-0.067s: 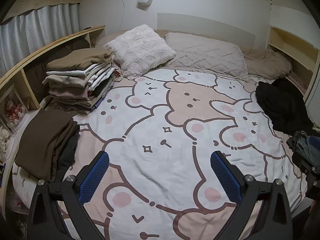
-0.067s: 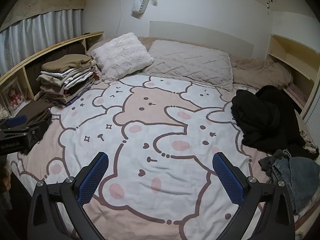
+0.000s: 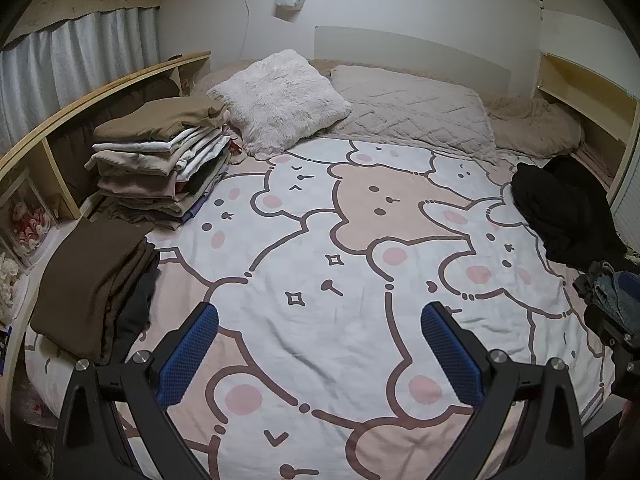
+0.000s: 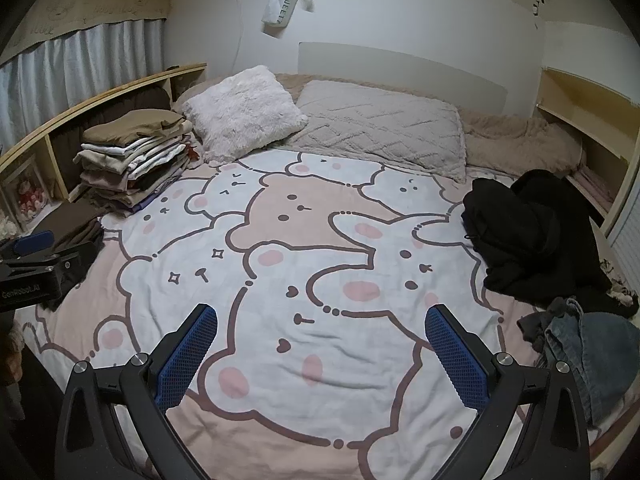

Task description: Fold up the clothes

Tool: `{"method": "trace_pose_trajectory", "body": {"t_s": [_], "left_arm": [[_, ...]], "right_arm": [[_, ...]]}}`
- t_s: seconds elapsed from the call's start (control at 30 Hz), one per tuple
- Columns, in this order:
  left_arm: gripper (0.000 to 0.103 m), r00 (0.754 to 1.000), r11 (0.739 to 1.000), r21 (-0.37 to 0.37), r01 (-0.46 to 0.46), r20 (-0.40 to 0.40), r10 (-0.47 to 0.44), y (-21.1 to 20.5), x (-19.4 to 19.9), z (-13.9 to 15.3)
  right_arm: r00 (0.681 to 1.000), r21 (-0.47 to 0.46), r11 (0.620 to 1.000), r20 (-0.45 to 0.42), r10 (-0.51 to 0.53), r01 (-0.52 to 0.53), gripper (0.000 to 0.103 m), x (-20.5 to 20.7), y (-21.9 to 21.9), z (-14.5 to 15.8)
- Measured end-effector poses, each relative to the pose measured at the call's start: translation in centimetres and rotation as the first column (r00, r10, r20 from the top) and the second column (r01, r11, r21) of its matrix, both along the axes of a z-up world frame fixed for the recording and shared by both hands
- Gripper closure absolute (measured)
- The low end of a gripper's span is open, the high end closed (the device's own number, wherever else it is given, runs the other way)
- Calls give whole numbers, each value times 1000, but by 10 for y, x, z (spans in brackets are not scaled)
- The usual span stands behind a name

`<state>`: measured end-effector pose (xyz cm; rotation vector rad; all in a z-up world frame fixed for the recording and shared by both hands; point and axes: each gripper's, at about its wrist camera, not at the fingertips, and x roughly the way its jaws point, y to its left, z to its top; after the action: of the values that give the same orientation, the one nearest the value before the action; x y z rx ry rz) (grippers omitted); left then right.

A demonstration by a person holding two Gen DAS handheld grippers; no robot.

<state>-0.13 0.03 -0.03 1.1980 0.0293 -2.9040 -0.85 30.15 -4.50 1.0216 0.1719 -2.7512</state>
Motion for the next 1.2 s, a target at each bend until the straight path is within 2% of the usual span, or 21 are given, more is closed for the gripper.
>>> {"method": "trace_pose_trajectory", "body": {"t_s": [0.83,1.2], "left_arm": [[1,1000,1000,-19,-4,-8,3,5,2,-1],[1,999,999,-51,-17,-29,16,8,6,1]], "right_arm": [[1000,14,1000,21,5,-5,0,-1,-2,-3],[1000,9,1000,20,7,-7,0,-1,-1,-5]]}}
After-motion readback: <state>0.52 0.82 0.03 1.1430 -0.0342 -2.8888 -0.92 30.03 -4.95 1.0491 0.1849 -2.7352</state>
